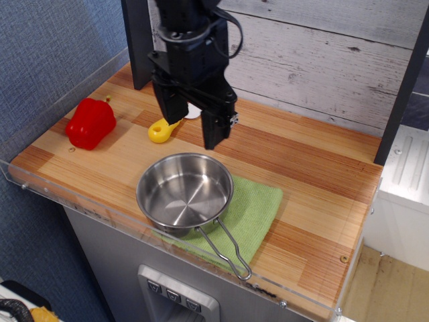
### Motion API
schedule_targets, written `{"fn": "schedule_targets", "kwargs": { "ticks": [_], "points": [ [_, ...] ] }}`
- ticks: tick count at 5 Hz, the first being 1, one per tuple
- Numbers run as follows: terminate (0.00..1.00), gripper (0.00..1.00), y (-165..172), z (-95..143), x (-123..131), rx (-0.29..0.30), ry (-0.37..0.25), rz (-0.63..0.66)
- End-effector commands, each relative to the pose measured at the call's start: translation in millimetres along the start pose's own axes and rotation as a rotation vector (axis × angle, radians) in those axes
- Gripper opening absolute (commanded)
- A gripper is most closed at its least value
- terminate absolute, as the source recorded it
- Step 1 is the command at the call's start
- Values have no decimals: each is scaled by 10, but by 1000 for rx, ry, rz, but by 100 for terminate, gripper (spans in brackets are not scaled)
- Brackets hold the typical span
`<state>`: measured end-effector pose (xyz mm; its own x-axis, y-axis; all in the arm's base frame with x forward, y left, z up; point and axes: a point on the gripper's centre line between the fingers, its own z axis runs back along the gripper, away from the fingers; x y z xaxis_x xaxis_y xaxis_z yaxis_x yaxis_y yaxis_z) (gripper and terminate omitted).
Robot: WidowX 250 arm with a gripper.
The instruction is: Place the pot behind the green towel
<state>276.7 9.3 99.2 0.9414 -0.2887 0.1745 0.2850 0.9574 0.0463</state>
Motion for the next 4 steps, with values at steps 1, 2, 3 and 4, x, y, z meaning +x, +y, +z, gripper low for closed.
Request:
{"fn": "schedule_targets", "kwargs": {
  "ticks": [1, 2, 3, 4],
  "points": [
    [0, 100, -221, 29, -202, 12, -17, 88],
    [0, 100, -404, -155, -248, -31, 30, 104],
    [0, 100, -615, -311, -252, -40, 63, 69],
    [0, 100, -734, -433, -247, -31, 86, 42]
  ]
}}
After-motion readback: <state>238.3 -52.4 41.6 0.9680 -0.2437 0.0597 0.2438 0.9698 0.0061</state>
